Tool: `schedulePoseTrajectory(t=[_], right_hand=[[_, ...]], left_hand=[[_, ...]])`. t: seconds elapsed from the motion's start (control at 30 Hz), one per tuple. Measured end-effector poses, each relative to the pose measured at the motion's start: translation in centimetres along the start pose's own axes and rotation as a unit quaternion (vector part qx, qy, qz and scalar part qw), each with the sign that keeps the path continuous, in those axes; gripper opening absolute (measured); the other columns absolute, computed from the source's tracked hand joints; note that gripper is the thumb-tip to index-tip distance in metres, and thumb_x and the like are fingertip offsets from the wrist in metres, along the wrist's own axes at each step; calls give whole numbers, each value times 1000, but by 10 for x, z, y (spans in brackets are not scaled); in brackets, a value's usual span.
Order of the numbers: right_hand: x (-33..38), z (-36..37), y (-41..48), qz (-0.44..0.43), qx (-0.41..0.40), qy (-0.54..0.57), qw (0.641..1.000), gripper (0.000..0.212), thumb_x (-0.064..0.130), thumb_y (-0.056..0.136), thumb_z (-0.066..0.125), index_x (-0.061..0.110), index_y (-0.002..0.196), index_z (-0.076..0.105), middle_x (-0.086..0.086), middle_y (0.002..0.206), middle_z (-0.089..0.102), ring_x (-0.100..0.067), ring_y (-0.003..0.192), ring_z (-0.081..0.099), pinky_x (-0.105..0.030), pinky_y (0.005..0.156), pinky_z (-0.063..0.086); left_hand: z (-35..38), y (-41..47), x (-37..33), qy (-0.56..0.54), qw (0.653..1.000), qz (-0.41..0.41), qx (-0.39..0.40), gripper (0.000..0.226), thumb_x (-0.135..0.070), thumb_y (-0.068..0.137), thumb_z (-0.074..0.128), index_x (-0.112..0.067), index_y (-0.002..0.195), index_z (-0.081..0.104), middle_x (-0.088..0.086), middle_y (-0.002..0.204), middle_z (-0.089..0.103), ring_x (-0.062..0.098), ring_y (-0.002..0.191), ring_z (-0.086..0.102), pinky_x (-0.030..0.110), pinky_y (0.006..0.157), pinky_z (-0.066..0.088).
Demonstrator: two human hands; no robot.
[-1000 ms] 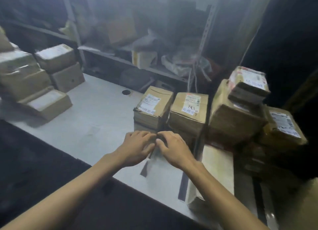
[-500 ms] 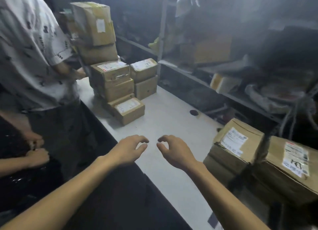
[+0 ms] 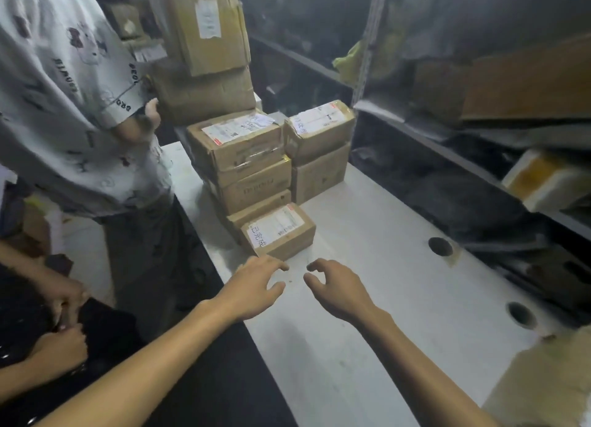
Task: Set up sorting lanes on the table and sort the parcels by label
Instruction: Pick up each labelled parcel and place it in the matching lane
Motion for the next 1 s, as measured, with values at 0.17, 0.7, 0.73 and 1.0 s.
schedulePoseTrajectory(t=[0.17, 0.7, 0.73, 1.0], right_hand=[[-9, 0, 63, 30, 12, 26, 999, 44, 34, 101, 47, 20, 143, 48, -2, 141, 55, -21, 125, 54, -31, 93, 43], [-31, 37, 173, 175, -12, 165, 971, 44, 39, 98, 57, 20, 118, 23, 3, 102, 56, -26, 86, 56, -33, 73, 40], [-31, 36, 175, 177, -11, 172, 969, 45, 39, 98, 57, 19, 121, 24, 3, 102, 56, -26, 87, 56, -32, 74, 39], [-31, 33, 163, 171, -16, 204, 964, 75, 44, 99, 53, 22, 157, 10, -5, 149, 50, -30, 131, 52, -36, 101, 40]], left_hand=[[-2, 64, 22, 20, 1000, -10, 16, 48, -30, 94, 52, -30, 141, 43, -4, 149, 33, 17, 140, 22, 36, 116, 22], [12, 187, 64, 164, 986, -29, -18, 93, -47, 66, 61, -13, 145, 27, 16, 122, 39, 37, 109, 43, 41, 91, 36], [12, 189, 64, 168, 985, -33, -15, 96, -47, 67, 63, -17, 148, 21, 14, 124, 37, 35, 110, 41, 41, 93, 35], [7, 186, 56, 128, 992, -7, -10, 105, -51, 71, 64, -26, 153, 3, 12, 129, 44, 31, 112, 38, 39, 97, 32]])
Point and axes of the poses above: each hand's wrist, its own y-axis towards the middle knuckle, its own z-axis out of the palm, x = y × z, the point moved 6 cm from there along y, towards the middle knuckle
